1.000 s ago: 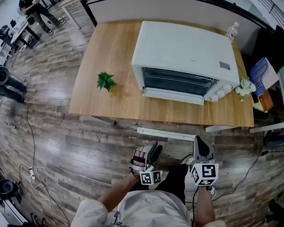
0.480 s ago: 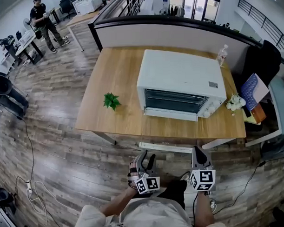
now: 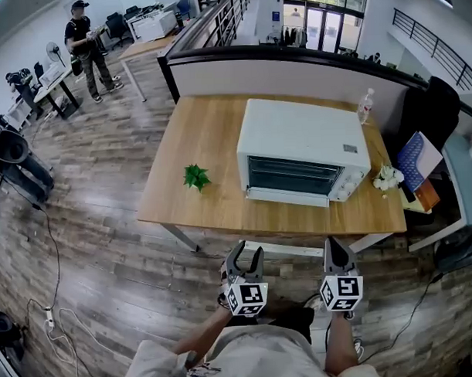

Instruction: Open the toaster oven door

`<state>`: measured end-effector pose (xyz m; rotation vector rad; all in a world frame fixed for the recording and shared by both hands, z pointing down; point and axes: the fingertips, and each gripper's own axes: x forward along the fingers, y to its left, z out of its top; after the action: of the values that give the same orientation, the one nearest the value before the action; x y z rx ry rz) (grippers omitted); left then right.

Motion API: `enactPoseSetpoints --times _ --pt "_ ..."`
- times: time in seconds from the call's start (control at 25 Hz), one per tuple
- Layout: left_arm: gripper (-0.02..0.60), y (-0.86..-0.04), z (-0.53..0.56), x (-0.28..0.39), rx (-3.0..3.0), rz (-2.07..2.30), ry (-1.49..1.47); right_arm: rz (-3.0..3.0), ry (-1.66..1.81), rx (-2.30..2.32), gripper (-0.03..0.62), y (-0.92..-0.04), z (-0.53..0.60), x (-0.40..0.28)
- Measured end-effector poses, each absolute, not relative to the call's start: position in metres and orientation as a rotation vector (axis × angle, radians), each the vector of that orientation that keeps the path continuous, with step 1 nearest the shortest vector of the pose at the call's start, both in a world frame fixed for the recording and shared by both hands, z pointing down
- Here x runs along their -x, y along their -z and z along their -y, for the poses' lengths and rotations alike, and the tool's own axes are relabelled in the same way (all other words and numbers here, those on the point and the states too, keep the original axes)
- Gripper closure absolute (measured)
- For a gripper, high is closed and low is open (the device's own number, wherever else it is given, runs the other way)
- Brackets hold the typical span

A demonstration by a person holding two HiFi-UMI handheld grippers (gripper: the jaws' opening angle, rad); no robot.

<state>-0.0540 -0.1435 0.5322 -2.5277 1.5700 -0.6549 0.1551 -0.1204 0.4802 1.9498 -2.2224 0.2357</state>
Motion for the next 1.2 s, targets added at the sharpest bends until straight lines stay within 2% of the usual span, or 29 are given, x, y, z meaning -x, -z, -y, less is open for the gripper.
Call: enactPoseSetpoints --times 1.2 --pt "0.385 -0.385 0.22 0.084 2.612 -1.549 0.076 2.248 0.032 -2.154 0.571 -0.373 0.148 -0.171"
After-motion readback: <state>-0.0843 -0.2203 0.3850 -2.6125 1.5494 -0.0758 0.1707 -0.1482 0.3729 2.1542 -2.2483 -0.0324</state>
